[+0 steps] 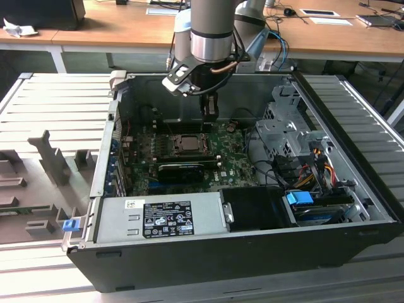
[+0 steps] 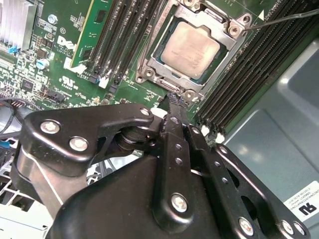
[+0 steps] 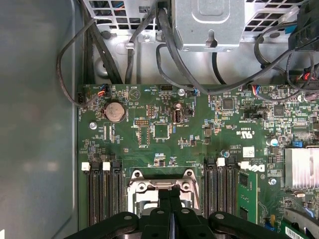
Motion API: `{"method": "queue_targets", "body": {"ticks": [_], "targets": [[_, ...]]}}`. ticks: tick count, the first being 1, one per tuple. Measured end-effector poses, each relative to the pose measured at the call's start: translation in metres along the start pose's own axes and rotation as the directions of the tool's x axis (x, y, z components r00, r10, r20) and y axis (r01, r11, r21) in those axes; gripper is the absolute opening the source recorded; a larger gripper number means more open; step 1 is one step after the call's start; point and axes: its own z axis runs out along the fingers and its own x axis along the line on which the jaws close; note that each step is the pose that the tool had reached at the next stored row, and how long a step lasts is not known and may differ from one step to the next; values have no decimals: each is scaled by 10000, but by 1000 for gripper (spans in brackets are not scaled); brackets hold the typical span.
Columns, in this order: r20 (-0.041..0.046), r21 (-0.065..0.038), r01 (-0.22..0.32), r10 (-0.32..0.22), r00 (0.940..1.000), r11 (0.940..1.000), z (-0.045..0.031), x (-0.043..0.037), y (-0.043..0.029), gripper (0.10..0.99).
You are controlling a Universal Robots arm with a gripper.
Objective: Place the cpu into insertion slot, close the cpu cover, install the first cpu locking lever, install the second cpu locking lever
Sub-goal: 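Close the cpu cover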
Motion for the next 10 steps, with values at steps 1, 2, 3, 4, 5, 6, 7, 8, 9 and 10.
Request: {"method": "queue_targets", "body": {"ticks": [1, 2, 3, 4, 5, 6, 7, 8, 9, 10], "targets": [[0, 0, 0, 0, 10000, 10000, 0, 0, -2, 106], [0, 0, 0, 0, 10000, 10000, 0, 0, -5, 106], [0, 0, 0, 0, 10000, 10000, 0, 0, -9, 106], [0, 0, 0, 0, 10000, 10000, 0, 0, -10, 106], [-1, 0, 0, 0, 10000, 10000, 0, 0, -12, 106], [0, 0, 0, 0, 10000, 10000, 0, 0, -14, 106], [0, 0, 0, 0, 10000, 10000, 0, 0, -16, 106], [0, 0, 0, 0, 10000, 10000, -1, 0, -17, 106], [0, 0, 0, 0, 10000, 10000, -1, 0, -18, 106], [0, 0, 0, 0, 10000, 10000, -1, 0, -19, 106]]}}
